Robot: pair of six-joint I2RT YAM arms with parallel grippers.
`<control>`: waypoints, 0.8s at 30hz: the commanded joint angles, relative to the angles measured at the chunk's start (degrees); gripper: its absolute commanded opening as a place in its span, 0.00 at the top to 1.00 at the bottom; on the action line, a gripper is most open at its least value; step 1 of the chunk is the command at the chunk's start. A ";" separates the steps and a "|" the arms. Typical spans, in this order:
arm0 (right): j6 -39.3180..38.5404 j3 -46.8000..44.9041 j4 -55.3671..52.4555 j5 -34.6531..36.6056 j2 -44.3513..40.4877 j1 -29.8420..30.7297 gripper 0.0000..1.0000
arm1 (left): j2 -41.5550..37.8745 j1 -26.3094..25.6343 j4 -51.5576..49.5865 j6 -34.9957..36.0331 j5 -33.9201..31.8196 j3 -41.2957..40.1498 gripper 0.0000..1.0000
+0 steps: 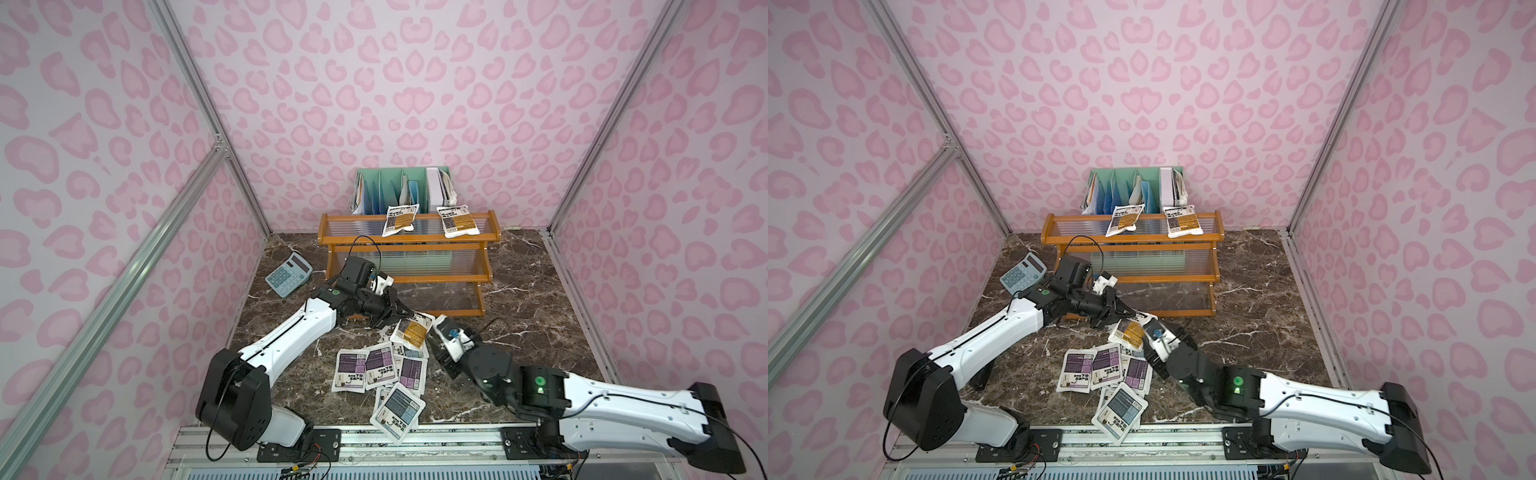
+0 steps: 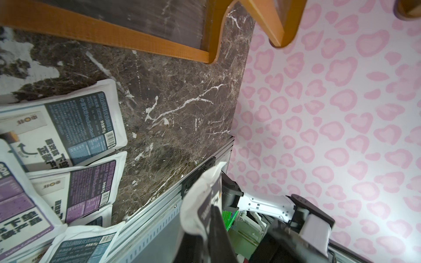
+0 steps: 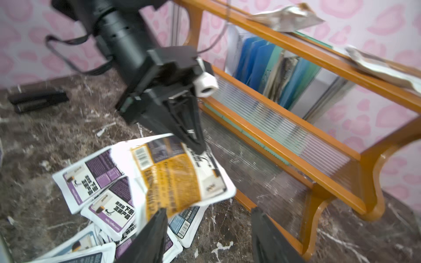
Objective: Place the bagged coffee beans on the shelf by color
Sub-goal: Pick up the bagged coffee beans at the center of the board.
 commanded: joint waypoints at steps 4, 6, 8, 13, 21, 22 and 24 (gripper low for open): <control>23.14 -4.71 4.41 -26.14 -12.15 -20.95 0.42 | -10.20 0.52 3.11 10.15 -5.22 -4.42 1.00; 27.01 -5.38 7.21 -34.88 -10.90 -26.57 0.44 | -12.83 0.63 7.35 9.10 -6.71 -6.61 1.00; 29.83 -5.43 10.17 -43.10 -7.73 -29.53 0.45 | -14.55 0.63 10.69 8.29 -8.98 -8.00 1.00; 29.26 -2.81 15.57 -55.58 -0.63 -30.59 0.47 | -18.82 0.71 13.45 6.00 -19.17 -9.62 1.00; 28.50 0.51 23.15 -68.26 8.30 -30.69 0.43 | -22.03 0.89 17.33 0.21 -26.77 -9.06 1.00; 28.17 0.91 23.76 -68.77 9.40 -30.62 0.43 | -22.19 0.96 18.58 -0.99 -26.93 -9.46 1.00; 26.99 2.25 24.78 -69.17 11.98 -30.46 0.43 | -22.26 1.15 21.54 -3.85 -27.43 -10.28 1.00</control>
